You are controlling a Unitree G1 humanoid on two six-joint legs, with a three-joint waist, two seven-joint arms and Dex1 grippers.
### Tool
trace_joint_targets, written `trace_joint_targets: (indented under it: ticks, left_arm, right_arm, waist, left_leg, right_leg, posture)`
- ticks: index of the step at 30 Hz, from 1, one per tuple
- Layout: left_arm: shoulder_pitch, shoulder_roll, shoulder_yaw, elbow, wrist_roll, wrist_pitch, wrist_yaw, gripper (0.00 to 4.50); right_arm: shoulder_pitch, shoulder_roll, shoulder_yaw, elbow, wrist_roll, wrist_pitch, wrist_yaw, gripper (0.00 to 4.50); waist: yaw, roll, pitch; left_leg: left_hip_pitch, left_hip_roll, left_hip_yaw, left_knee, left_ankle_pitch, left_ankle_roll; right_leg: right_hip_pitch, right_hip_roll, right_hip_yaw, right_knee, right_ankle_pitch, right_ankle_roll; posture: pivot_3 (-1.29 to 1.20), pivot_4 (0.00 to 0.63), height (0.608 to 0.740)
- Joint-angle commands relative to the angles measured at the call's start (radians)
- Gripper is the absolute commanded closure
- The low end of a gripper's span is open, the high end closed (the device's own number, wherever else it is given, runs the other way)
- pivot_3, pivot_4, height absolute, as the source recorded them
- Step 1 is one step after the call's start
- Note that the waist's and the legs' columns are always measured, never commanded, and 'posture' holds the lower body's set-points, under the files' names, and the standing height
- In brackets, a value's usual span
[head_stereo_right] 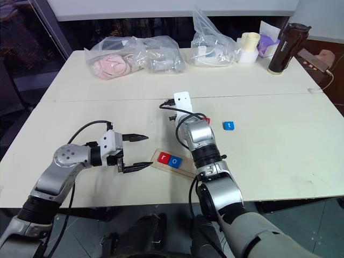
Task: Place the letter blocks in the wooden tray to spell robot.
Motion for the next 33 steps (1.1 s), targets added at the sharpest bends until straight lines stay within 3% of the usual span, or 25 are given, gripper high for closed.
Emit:
trace_joint_targets:
  ticks: [1,9,13,18,25,29,31,33]
  left_arm:
    - [-0.007,0.001,0.009,-0.022,-0.013,-0.006,-0.012,0.0]
    - [-0.014,0.001,0.0,-0.007,-0.017,-0.018,-0.051,0.0]
    - [-0.024,0.005,0.001,0.009,-0.021,-0.031,-0.081,0.0]
    - [-0.049,0.004,-0.001,0.046,-0.019,-0.049,-0.117,0.0]
    - [-0.073,-0.006,-0.01,0.076,-0.007,-0.068,-0.136,0.0]
    - [-0.073,-0.006,-0.01,0.078,-0.004,-0.07,-0.136,0.0]
    - [-0.07,-0.006,-0.009,0.074,-0.003,-0.067,-0.135,0.0]
    - [-0.067,-0.004,-0.008,0.07,-0.003,-0.065,-0.134,0.0]
  right_arm:
    - [0.041,-0.105,0.013,-0.33,0.01,0.169,0.076,3.27]
    - [0.256,-0.378,-0.119,-0.924,0.083,0.64,0.204,3.27]
    - [0.439,-0.454,-0.2,-1.113,0.128,0.69,0.247,3.27]
    - [0.634,-0.427,-0.252,-1.223,0.148,0.69,0.237,3.27]
    - [0.695,-0.316,-0.252,-1.223,0.139,0.69,0.182,3.27]
    - [0.673,-0.331,-0.25,-1.212,0.144,0.69,0.183,1.25]
    - [0.651,-0.397,-0.241,-1.206,0.169,0.69,0.224,0.19]
    - [0.62,-0.503,-0.233,-1.202,0.234,0.69,0.327,0.01]
  waist:
    - [0.003,0.0,0.0]
    - [0.001,0.0,0.0]
    - [0.003,0.0,0.0]
    - [0.002,0.0,0.0]
    - [0.003,0.0,0.0]
    - [0.003,0.0,0.0]
    - [0.003,0.0,0.0]
    - [0.003,0.0,0.0]
  left_leg:
    - [-0.001,0.0,0.0,0.0,0.0,0.0]
    - [-0.003,0.001,0.0,-0.002,0.0,0.0]
    - [-0.003,0.001,0.0,-0.002,0.0,0.0]
    - [-0.003,0.001,0.0,-0.001,0.0,0.001]
    - [-0.002,0.001,0.0,-0.001,0.0,0.001]
    - [-0.003,0.001,0.0,-0.001,0.0,0.001]
    - [-0.003,0.001,0.0,-0.001,0.0,0.001]
    - [-0.003,0.001,0.0,0.0,0.0,0.001]
  right_leg:
    - [0.0,0.0,0.0,0.0,0.0,0.0]
    - [0.001,0.0,0.0,-0.002,0.0,-0.001]
    - [0.002,-0.001,-0.001,-0.003,-0.001,-0.001]
    - [0.003,-0.001,-0.001,-0.004,-0.001,-0.001]
    - [0.003,-0.001,-0.001,-0.004,-0.001,-0.001]
    - [0.004,-0.001,-0.001,-0.005,-0.001,-0.001]
    - [0.004,-0.001,-0.001,-0.005,-0.001,-0.001]
    - [0.004,-0.001,-0.001,-0.005,-0.001,-0.001]
  posture:
    - [0.0,0.15,0.738]
    - [0.0,0.15,0.738]
    - [0.0,0.15,0.738]
    - [0.0,0.15,0.738]
    - [0.0,0.15,0.738]
    - [0.0,0.15,0.738]
    - [0.0,0.15,0.738]
    - [0.0,0.15,0.738]
